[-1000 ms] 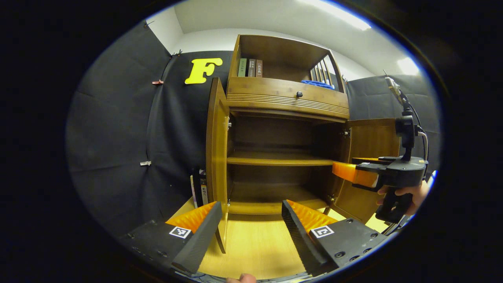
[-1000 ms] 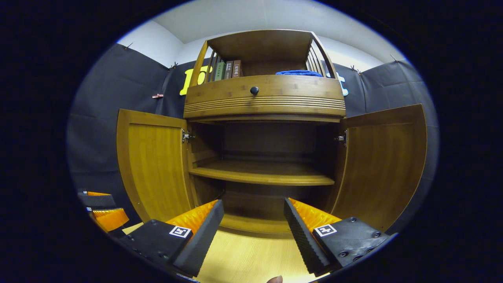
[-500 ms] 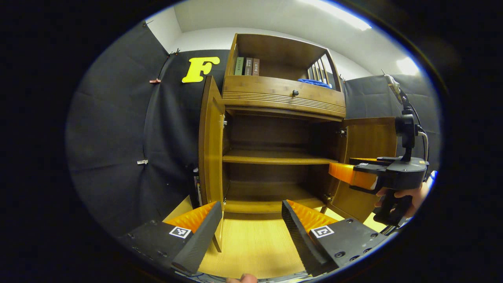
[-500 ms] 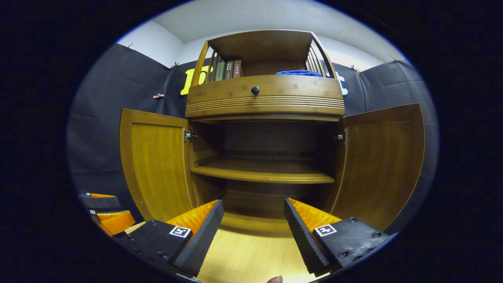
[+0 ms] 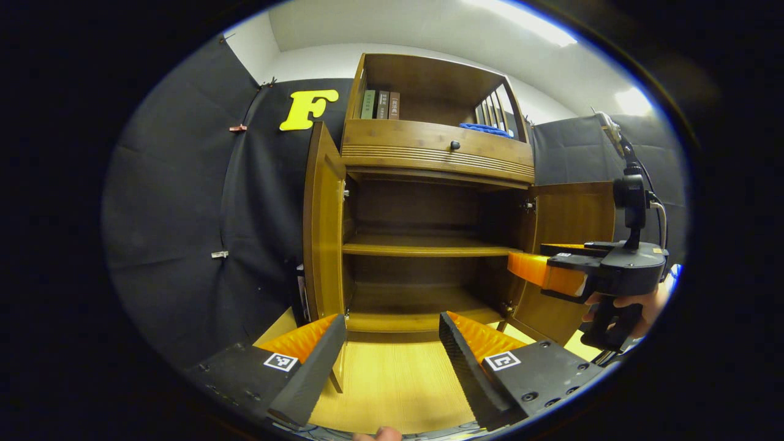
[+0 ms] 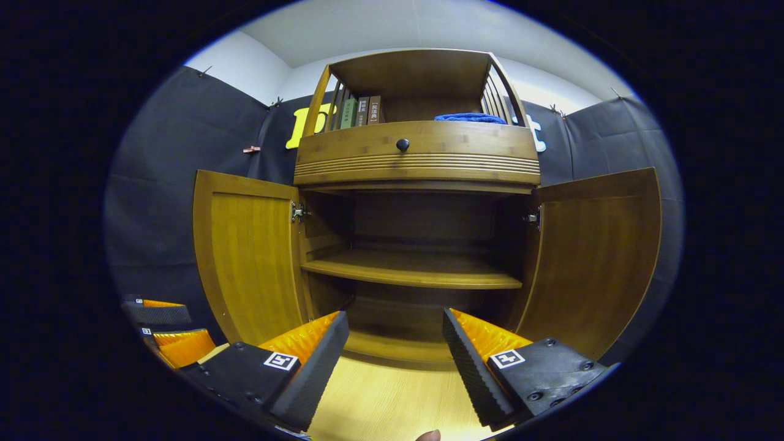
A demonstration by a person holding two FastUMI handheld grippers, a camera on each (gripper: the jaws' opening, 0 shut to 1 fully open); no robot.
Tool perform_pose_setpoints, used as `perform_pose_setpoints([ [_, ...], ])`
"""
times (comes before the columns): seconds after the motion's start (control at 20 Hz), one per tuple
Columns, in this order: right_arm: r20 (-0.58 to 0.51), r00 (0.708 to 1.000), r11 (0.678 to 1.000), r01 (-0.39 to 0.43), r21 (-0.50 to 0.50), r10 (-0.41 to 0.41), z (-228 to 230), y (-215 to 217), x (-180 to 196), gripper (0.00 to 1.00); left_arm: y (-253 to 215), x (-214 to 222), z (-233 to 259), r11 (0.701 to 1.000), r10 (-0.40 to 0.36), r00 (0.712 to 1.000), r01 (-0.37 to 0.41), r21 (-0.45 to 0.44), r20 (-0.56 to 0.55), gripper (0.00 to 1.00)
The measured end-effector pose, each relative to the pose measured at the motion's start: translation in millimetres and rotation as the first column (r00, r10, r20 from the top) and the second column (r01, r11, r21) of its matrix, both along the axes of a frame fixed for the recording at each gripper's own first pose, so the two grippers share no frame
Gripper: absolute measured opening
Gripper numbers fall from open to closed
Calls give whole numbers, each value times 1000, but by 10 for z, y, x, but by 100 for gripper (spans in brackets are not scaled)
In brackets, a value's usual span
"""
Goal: Open the right door of the double-door shoe cabinet with the right hand, and open the left door with the left hand.
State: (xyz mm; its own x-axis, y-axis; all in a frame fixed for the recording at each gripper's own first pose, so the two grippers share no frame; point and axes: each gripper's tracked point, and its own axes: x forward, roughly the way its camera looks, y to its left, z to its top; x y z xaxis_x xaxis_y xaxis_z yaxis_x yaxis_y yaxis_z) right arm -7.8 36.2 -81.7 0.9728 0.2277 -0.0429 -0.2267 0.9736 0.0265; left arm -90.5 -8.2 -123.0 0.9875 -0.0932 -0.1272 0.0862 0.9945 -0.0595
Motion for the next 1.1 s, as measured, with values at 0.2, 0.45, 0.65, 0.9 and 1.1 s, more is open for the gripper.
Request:
perform_pose_setpoints([
  [0.2, 3, 1000, 1000, 1, -2, -1, 0, -23, 31, 98, -35, 13, 21, 1000, -5, 1000, 5, 7, 7, 94],
  [0.45, 6, 1000, 1000, 3, -6, -3, 3, -47, 46, 96, -57, 73, 5, 1000, -7, 1000, 7, 1, 7, 95],
  [0.65, 12, 1000, 1000, 6, -12, -6, 13, -81, 66, 98, -79, 104, 13, 1000, -9, 1000, 9, 1, 9, 94],
  [0.9, 11, 1000, 1000, 11, -5, -11, -4, -104, 66, 98, -106, 116, 46, 1000, -15, 1000, 15, 15, 12, 94],
  [1.1, 5, 1000, 1000, 10, -9, -10, -35, -106, 59, 98, -116, 120, 26, 1000, -17, 1000, 17, 16, 11, 95],
])
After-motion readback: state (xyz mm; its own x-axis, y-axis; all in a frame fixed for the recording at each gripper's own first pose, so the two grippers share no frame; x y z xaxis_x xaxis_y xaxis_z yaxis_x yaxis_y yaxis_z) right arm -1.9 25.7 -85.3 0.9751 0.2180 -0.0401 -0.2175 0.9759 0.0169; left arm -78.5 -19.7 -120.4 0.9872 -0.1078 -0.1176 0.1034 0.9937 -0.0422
